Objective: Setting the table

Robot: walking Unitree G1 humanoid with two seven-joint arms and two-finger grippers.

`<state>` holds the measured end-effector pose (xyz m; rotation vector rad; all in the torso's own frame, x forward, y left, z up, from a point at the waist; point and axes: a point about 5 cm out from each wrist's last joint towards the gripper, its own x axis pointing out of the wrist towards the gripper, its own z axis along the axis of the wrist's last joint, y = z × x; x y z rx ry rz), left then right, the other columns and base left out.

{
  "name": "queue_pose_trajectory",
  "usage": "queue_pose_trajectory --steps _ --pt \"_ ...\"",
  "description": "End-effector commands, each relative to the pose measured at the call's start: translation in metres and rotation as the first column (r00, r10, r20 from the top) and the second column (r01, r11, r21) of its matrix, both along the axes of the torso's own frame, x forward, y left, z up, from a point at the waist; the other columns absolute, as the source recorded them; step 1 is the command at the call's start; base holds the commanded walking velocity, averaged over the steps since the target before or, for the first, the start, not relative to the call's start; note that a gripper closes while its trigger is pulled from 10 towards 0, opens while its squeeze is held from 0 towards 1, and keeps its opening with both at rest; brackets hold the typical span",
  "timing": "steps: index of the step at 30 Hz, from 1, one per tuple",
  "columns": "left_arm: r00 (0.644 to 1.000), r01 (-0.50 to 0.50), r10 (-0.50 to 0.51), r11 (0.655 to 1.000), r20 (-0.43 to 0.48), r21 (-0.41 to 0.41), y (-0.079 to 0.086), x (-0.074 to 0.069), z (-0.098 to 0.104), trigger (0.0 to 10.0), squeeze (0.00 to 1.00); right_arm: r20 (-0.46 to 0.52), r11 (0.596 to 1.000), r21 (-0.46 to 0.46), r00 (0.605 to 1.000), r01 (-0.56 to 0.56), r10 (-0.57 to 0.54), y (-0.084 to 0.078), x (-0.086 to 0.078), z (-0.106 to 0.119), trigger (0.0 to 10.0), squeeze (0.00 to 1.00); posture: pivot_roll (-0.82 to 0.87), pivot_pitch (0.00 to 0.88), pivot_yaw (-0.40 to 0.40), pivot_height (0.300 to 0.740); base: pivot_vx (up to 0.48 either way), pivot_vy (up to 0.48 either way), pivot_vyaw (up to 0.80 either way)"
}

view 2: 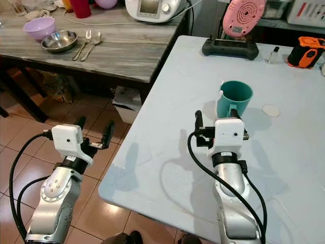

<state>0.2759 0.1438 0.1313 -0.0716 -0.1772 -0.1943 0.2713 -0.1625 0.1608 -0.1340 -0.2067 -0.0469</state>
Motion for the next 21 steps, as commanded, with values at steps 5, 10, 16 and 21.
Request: queue_pose_trajectory --steps 5,10,16,21 --pt "0.999 -0.044 0.044 0.999 -0.016 -0.001 0.004 0.009 -0.006 10.0 1.0 0.004 1.0 0.021 1.0 0.001 -0.001 0.003 0.002 0.001 10.0 0.0 -0.25 0.126 0.072 0.74 0.0 0.0 0.0" --pt "1.0 -0.003 0.001 0.997 -0.027 -0.082 -0.001 0.013 -0.005 0.0 0.0 0.015 1.0 0.027 1.0 0.01 -0.01 0.006 0.002 0.004 10.0 0.0 -0.28 0.132 0.095 0.74 0.0 0.0 0.0" --pt "0.999 0.036 -0.038 0.998 -0.035 -0.054 -0.005 0.017 -0.008 0.0 0.0 0.015 0.998 0.035 0.998 0.058 -0.059 0.001 -0.006 0.003 10.0 0.0 -0.32 0.159 0.118 0.74 0.0 0.0 0.0" --pt "0.997 0.064 -0.066 0.997 -0.038 -0.052 -0.011 0.017 -0.008 0.0 0.0 0.002 0.996 0.033 0.997 0.081 -0.082 -0.003 -0.01 0.0 10.0 0.0 -0.31 0.16 0.127 0.74 0.0 0.0 0.0"
